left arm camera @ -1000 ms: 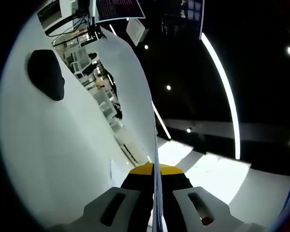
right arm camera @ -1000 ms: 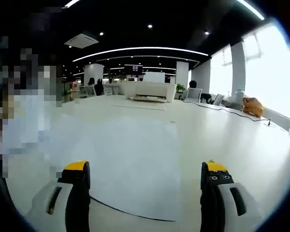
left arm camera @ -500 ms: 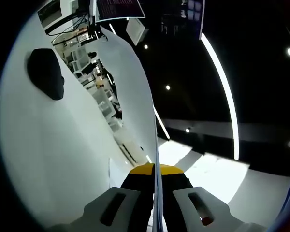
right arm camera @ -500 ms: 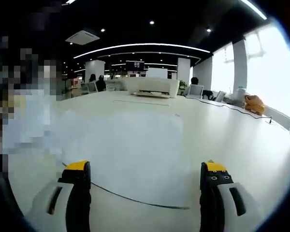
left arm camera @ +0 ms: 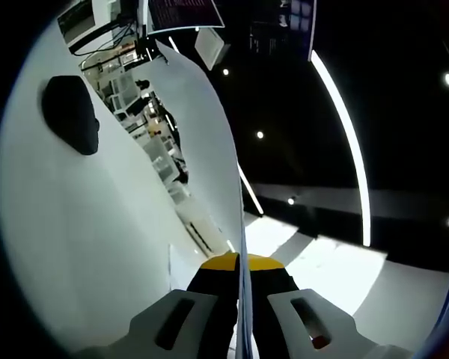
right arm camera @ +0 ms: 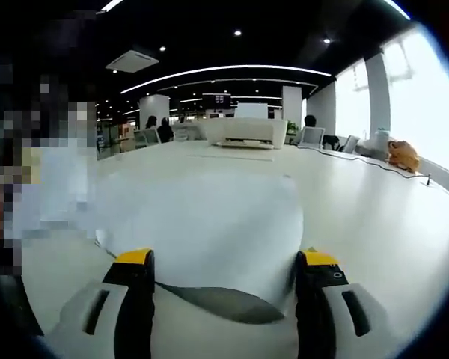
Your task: Organize the stack of printing papers by aligning and flattening the scattered papers on the table
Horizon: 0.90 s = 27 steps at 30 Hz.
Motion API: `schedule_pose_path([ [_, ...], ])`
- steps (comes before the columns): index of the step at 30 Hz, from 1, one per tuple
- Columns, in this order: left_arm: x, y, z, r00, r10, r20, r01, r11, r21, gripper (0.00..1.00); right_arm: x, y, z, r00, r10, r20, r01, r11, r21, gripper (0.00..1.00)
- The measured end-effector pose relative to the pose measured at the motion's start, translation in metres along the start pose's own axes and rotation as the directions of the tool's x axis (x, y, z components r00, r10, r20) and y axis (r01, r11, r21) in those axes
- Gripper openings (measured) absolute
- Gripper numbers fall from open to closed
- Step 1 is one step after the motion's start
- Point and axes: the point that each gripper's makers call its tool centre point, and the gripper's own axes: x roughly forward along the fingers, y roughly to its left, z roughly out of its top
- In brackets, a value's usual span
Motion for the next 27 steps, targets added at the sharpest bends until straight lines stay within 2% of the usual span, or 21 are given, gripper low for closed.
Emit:
schedule_pose_path([
  [6,0.0,0.0,-0.001,1.0,0.003,-0.004,-0.003,1.0,0.002,0.06,0.003,0.007,0.001,0.999,0.04,0.005,-0.04,0.999,-0.017,0.6],
  [11,0.0,0.001,0.0,1.0,0.003,-0.005,-0.003,1.0,0.003,0.06,0.005,0.022,0.003,0.995,0.096,0.009,-0.096,0.994,-0.044,0.44],
  [14,0.0,0.001,0.0,1.0,0.002,-0.007,-0.002,1.0,0.007,0.06,0.003,0.029,0.005,0.993,0.112,0.023,-0.108,0.988,-0.113,0.38],
  [20,0.0,0.002,0.0,1.0,0.003,-0.007,-0.003,1.0,0.007,0.06,0.001,0.043,0.005,0.99,0.136,0.03,-0.127,0.972,-0.198,0.23],
  [27,0.0,0.003,0.001,1.0,0.007,-0.006,-0.007,1.0,0.004,0.06,0.001,0.042,0.004,0.99,0.139,0.028,-0.131,0.971,-0.198,0.19],
])
